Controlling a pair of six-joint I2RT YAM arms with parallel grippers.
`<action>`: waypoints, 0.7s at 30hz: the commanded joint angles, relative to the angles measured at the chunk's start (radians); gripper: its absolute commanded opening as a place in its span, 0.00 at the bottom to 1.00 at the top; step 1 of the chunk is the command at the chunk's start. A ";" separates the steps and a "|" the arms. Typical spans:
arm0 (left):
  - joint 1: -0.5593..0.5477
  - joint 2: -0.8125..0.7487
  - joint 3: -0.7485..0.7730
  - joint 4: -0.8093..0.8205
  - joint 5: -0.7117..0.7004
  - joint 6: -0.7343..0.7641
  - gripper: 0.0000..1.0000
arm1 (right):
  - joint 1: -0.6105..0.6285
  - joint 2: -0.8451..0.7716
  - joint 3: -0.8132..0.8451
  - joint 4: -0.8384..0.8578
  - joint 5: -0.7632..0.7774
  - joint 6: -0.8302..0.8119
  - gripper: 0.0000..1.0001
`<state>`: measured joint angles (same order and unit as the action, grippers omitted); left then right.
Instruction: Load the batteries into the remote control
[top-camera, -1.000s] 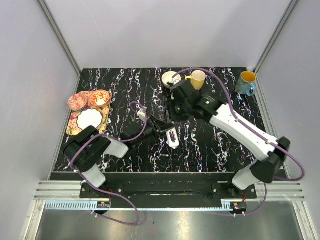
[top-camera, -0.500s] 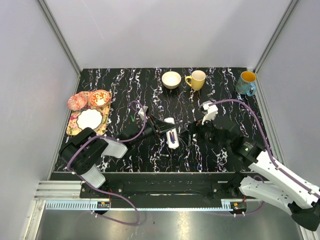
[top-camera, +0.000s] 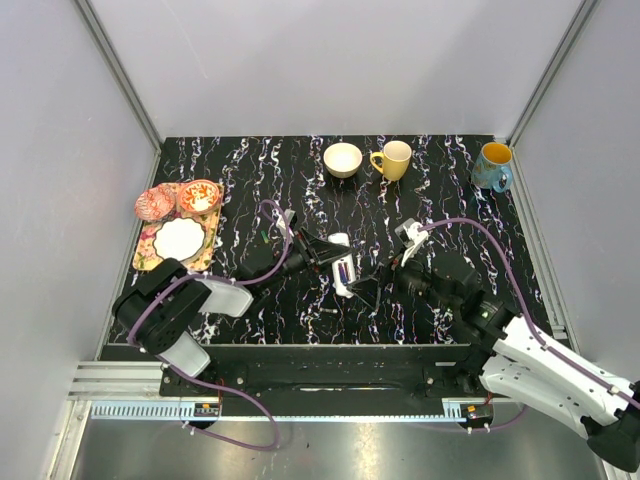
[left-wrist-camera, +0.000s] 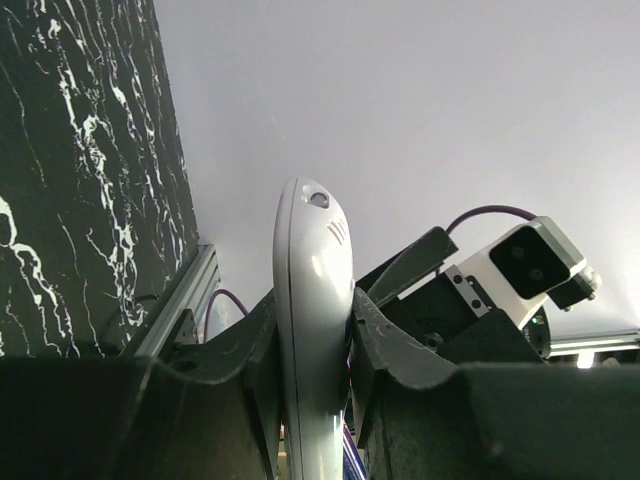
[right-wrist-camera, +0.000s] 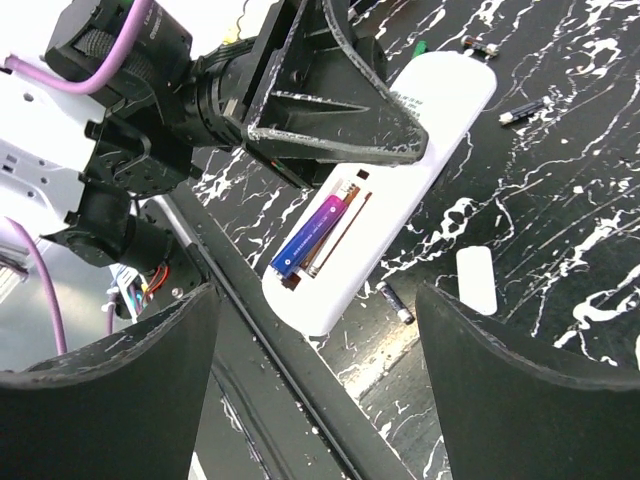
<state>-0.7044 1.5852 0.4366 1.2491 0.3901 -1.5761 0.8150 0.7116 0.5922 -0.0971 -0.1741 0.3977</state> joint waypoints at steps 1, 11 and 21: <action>0.002 -0.050 0.024 0.415 0.018 -0.019 0.00 | -0.004 0.005 -0.015 0.123 -0.065 0.004 0.83; -0.004 -0.074 0.011 0.415 0.024 -0.021 0.00 | -0.005 0.060 -0.011 0.152 -0.061 0.006 0.80; -0.010 -0.094 0.008 0.415 0.027 -0.021 0.00 | -0.016 0.069 -0.020 0.163 -0.059 0.012 0.77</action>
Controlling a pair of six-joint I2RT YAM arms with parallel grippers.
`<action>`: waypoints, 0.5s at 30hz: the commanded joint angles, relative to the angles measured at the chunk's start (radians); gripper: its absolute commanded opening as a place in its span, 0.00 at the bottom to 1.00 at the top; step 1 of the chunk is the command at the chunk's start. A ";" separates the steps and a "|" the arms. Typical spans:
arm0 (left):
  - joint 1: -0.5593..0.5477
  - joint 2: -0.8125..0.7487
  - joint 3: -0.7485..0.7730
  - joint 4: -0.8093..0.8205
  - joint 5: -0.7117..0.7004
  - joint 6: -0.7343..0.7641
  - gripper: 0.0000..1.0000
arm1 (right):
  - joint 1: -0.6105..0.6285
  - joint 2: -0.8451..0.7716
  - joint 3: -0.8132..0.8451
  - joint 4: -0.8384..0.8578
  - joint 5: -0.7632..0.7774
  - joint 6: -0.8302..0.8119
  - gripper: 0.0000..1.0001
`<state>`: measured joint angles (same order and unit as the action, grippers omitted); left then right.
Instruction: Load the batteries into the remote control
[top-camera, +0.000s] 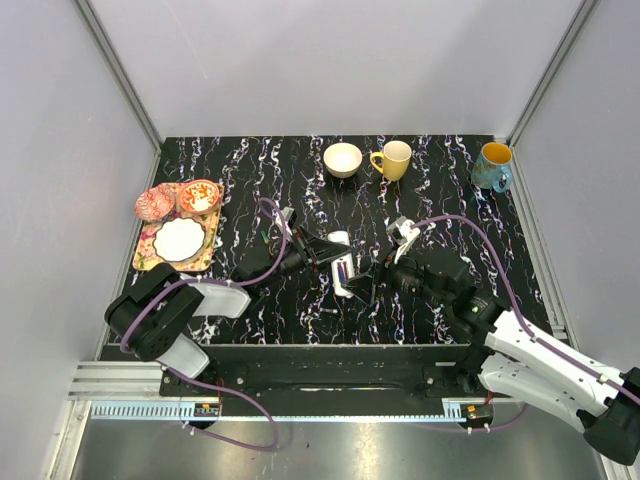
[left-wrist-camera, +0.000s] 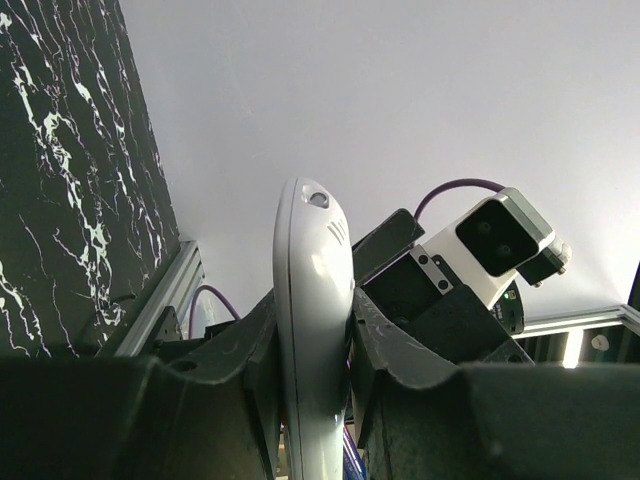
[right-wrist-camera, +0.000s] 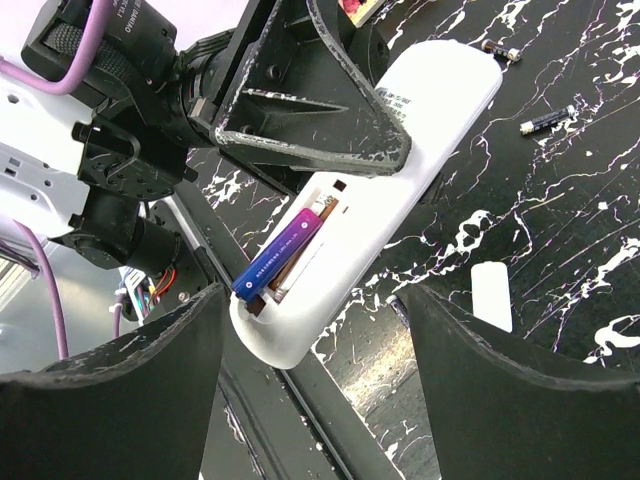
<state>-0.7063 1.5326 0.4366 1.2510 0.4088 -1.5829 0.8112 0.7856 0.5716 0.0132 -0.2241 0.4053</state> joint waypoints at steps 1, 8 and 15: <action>-0.012 -0.040 0.010 0.413 0.012 -0.014 0.00 | -0.014 -0.003 0.001 0.053 -0.009 0.004 0.77; -0.022 -0.045 0.011 0.413 0.012 -0.008 0.00 | -0.024 0.010 0.002 0.053 -0.018 0.001 0.76; -0.032 -0.057 0.014 0.413 0.018 -0.003 0.00 | -0.035 0.020 0.005 0.054 -0.027 0.003 0.76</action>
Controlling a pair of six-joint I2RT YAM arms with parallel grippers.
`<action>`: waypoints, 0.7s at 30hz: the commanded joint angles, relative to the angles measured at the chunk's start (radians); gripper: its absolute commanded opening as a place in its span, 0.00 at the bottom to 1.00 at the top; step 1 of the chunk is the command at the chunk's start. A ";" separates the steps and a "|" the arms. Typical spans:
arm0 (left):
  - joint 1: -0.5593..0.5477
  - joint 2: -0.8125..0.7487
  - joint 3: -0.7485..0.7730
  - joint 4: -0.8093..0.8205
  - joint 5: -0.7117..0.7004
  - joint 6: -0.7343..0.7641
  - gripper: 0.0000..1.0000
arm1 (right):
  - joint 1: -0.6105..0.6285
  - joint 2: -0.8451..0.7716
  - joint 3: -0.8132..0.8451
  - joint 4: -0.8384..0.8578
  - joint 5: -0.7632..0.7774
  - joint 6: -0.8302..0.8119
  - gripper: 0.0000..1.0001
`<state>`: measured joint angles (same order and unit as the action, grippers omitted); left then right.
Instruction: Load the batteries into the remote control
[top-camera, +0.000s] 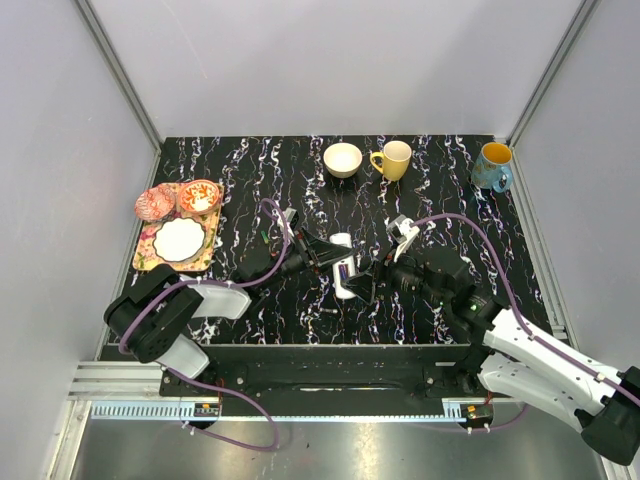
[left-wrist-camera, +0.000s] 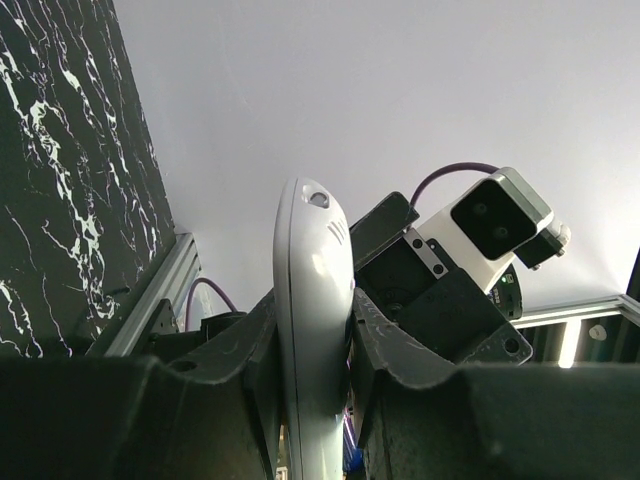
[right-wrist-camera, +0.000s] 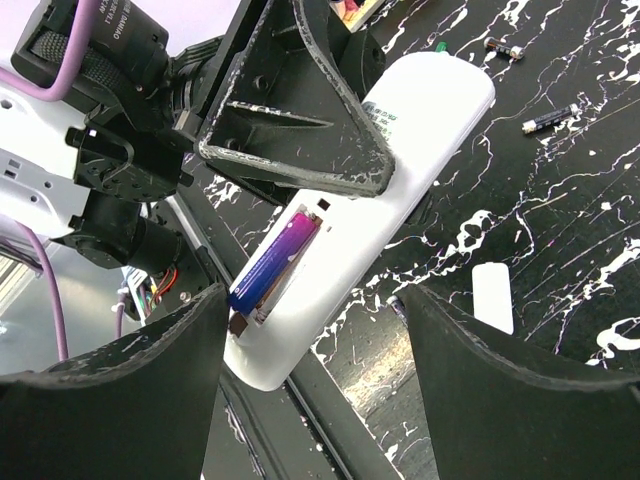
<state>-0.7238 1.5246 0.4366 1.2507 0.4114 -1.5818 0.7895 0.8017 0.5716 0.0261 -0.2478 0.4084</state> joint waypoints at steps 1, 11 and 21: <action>-0.014 -0.049 0.014 0.414 0.015 -0.003 0.00 | -0.015 0.005 0.007 0.043 -0.005 -0.002 0.76; -0.019 -0.052 0.002 0.414 0.007 0.012 0.00 | -0.018 0.025 0.017 0.064 -0.053 0.010 0.77; -0.009 -0.015 0.011 0.406 -0.022 0.048 0.00 | -0.018 -0.002 0.123 -0.056 -0.097 0.015 0.82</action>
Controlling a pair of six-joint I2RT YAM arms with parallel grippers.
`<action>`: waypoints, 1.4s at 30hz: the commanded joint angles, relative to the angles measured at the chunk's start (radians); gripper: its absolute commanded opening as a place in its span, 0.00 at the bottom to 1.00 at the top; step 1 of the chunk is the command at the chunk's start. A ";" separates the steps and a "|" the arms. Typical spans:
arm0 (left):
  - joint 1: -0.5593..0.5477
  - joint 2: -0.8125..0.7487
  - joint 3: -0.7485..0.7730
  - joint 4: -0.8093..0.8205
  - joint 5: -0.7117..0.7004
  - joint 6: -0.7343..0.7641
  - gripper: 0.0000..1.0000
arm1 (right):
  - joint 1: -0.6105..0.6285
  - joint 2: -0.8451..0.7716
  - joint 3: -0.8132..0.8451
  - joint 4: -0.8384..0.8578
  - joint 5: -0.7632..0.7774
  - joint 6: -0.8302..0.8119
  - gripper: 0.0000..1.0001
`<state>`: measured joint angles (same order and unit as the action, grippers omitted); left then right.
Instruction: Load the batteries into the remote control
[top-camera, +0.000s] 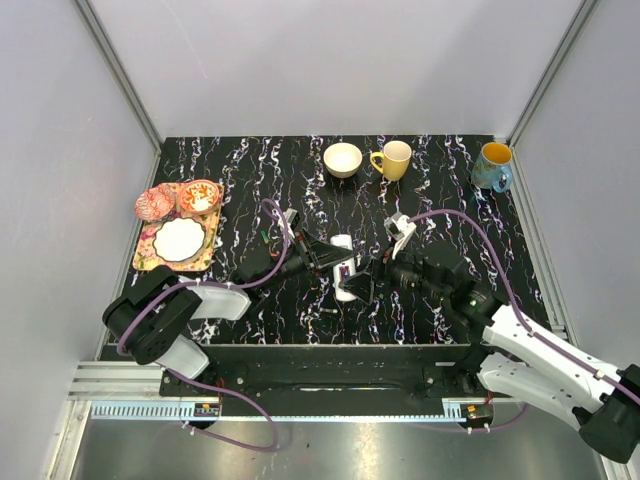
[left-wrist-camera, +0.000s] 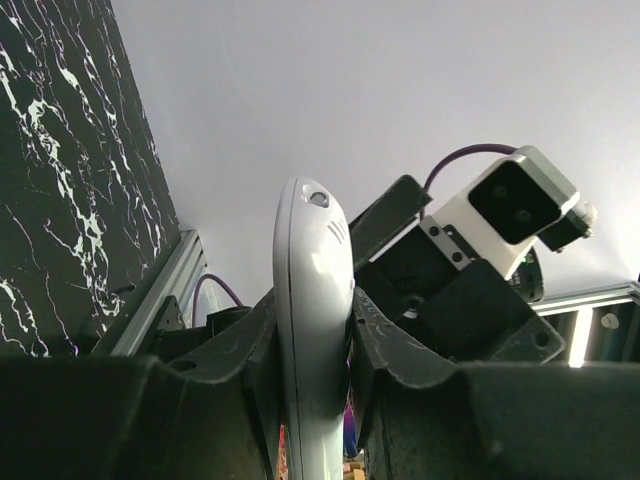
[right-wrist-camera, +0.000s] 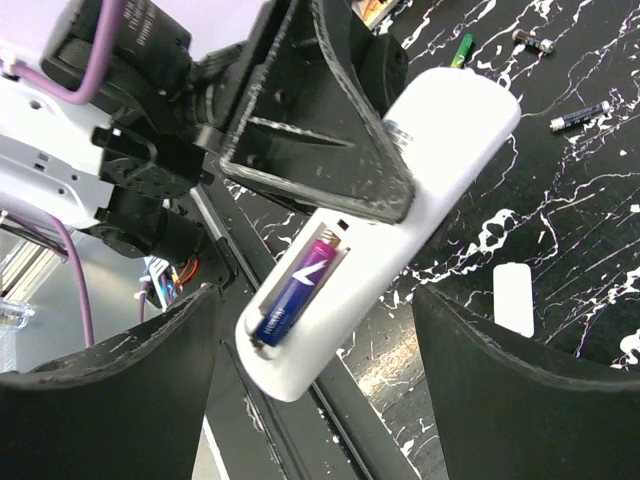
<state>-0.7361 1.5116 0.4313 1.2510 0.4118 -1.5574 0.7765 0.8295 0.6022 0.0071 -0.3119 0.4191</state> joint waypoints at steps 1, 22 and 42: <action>0.004 0.001 0.021 0.403 -0.028 0.026 0.00 | -0.005 -0.041 0.116 -0.070 -0.015 0.006 0.83; 0.033 -0.019 0.037 0.380 -0.036 0.048 0.00 | -0.040 -0.003 0.113 -0.125 0.070 0.227 0.79; 0.047 -0.050 0.021 0.409 -0.008 -0.009 0.00 | -0.105 -0.044 0.036 -0.102 -0.049 0.099 0.76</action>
<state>-0.6926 1.4948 0.4492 1.2514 0.4026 -1.5524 0.6792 0.7811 0.6407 -0.1455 -0.3347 0.5377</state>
